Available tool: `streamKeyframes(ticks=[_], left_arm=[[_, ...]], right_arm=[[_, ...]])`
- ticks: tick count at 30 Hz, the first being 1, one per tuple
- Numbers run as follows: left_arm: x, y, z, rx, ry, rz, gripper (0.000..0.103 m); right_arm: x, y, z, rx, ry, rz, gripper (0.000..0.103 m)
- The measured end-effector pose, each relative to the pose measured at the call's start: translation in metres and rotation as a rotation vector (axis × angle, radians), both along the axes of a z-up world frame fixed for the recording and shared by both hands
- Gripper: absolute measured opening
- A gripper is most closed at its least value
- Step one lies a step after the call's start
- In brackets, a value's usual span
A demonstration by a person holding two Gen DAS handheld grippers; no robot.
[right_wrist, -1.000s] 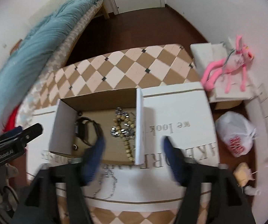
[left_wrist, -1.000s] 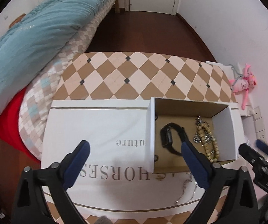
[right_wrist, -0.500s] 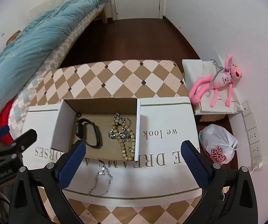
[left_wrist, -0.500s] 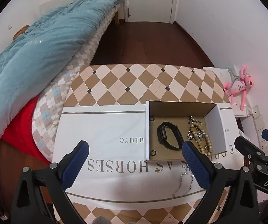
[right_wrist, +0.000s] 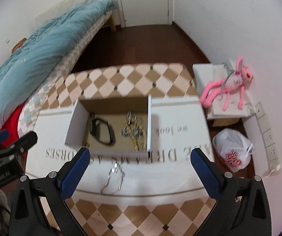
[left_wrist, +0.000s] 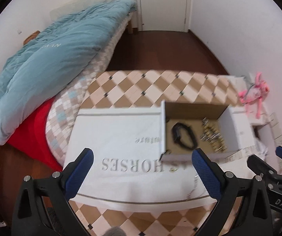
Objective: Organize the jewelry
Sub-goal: 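Lift both tools away from the box, then grasp the thin silver chain with the right tool while the left tool grasps another gold stud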
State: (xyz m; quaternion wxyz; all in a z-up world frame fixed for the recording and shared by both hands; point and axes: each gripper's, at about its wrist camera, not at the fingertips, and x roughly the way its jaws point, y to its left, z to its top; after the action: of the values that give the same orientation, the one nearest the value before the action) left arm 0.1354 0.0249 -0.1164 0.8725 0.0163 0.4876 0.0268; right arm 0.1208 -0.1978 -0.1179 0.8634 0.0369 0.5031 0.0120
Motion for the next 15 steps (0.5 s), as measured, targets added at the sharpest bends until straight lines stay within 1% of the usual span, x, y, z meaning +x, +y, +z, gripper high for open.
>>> streamKeyframes(ticks=[3, 5, 7, 8, 9, 10, 11, 13, 14, 15], left_arm=[[-0.006, 0.004, -0.03, 0.023, 0.045, 0.019, 0.102], [-0.009, 0.006, -0.057, 0.026, 0.092, 0.027, 0.102], [-0.009, 0.008, -0.078, 0.042, 0.135, 0.034, 0.102], [-0.009, 0.009, -0.089, 0.049, 0.155, 0.037, 0.102], [-0.009, 0.01, -0.097, 0.052, 0.168, 0.038, 0.102], [-0.009, 0.012, -0.104, 0.056, 0.183, 0.041, 0.102], [-0.009, 0.013, -0.109, 0.058, 0.196, 0.043, 0.102], [-0.009, 0.016, -0.116, 0.062, 0.21, 0.044, 0.102], [-0.009, 0.017, -0.118, 0.066, 0.214, 0.046, 0.102], [-0.009, 0.019, -0.119, 0.066, 0.217, 0.046, 0.102]], right_arm=[[-0.005, 0.001, -0.033, 0.031, 0.059, 0.011, 0.103], [-0.005, 0.003, -0.056, 0.037, 0.101, 0.016, 0.103], [-0.004, 0.008, -0.08, 0.038, 0.132, 0.022, 0.1], [-0.003, 0.011, -0.09, 0.038, 0.145, 0.03, 0.092], [-0.001, 0.014, -0.1, 0.033, 0.158, 0.036, 0.087], [0.0, 0.018, -0.11, 0.037, 0.168, 0.044, 0.08], [0.001, 0.021, -0.118, 0.041, 0.177, 0.052, 0.076], [0.003, 0.028, -0.131, 0.039, 0.188, 0.062, 0.064], [0.003, 0.031, -0.135, 0.035, 0.189, 0.065, 0.059], [0.002, 0.035, -0.135, 0.013, 0.159, 0.076, 0.054]])
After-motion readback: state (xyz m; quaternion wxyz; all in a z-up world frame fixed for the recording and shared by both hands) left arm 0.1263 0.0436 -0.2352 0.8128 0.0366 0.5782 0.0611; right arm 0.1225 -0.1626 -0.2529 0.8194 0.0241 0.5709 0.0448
